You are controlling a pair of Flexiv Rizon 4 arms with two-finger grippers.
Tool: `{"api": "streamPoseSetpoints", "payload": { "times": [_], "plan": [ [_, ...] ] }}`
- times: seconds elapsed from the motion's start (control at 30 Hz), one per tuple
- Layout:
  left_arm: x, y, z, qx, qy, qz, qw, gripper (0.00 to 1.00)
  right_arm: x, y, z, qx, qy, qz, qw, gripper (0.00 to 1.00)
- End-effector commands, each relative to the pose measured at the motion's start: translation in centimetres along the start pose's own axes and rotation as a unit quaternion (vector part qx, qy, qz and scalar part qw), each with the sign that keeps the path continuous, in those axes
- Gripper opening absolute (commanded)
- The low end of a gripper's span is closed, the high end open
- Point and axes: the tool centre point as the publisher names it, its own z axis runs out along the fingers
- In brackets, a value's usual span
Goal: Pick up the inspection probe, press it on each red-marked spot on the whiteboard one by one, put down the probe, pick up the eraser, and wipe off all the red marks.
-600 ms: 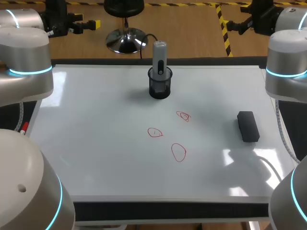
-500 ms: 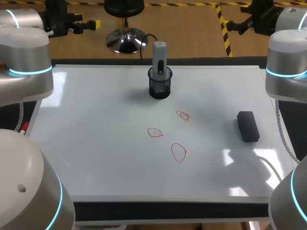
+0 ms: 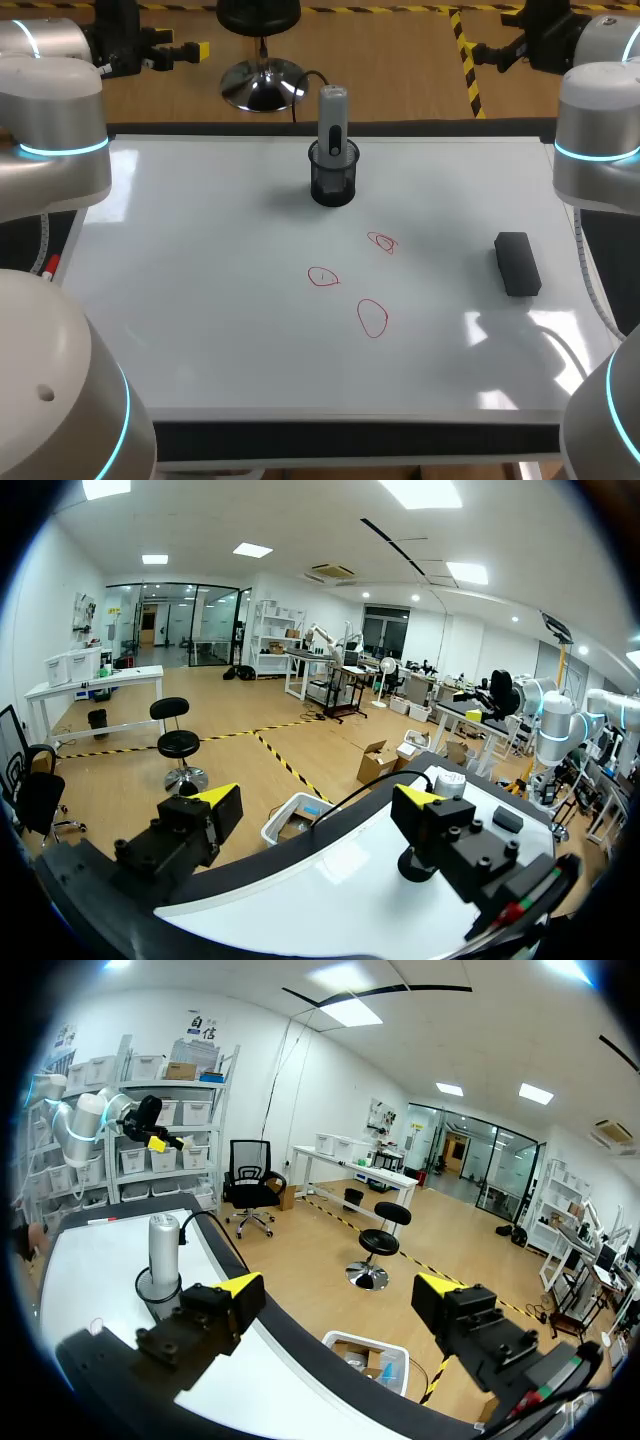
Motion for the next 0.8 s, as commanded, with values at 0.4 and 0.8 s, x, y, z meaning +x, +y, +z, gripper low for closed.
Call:
{"api": "streamPoseSetpoints", "payload": {
  "times": [0.4,0.8],
  "plan": [
    [0.1,-0.2,0.0,-0.008,0.006,0.003,1.0,1.0,0.0,0.0,0.0,0.0,0.0,0.0,1.0,1.0],
    [1.4,0.2,0.6,-0.01,0.045,0.014,0.999,1.0,0.0,0.0,0.0,0.0,0.0,0.0,1.0,1.0]
  ]
}}
